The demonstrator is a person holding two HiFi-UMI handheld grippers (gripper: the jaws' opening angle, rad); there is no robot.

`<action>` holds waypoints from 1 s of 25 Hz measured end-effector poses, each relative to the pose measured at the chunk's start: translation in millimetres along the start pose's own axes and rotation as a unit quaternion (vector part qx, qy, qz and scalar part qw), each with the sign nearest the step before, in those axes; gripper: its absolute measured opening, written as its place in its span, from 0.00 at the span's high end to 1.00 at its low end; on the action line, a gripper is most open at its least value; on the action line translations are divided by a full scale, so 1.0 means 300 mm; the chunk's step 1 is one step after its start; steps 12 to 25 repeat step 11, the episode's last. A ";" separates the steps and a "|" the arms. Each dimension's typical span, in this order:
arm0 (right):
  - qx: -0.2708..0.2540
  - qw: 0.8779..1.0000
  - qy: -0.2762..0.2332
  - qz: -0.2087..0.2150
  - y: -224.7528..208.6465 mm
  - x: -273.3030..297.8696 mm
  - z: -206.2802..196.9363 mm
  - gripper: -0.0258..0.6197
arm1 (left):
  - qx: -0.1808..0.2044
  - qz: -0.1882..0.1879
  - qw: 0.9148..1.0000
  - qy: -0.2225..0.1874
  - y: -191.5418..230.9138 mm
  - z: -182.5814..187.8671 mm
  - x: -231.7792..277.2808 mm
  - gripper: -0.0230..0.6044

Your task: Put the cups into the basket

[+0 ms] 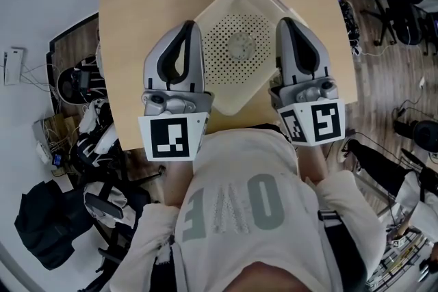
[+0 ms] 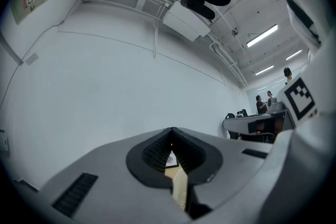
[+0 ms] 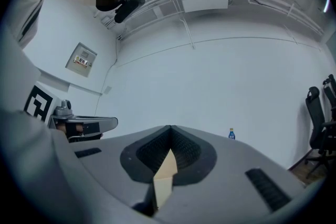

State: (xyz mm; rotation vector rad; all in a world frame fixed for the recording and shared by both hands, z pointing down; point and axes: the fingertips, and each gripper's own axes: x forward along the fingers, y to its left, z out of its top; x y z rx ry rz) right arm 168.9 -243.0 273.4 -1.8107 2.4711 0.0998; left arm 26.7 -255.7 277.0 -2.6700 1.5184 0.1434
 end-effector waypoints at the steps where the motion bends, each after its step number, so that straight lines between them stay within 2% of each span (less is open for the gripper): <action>1: -0.002 1.000 0.001 -0.001 -0.003 -0.002 -0.002 0.96 | 0.000 0.000 1.000 0.000 -0.001 -0.001 0.000 0.96; 25: -0.014 1.000 0.014 -0.003 -0.008 -0.011 -0.029 0.96 | 0.002 -0.001 1.000 0.003 0.001 -0.009 0.005 0.96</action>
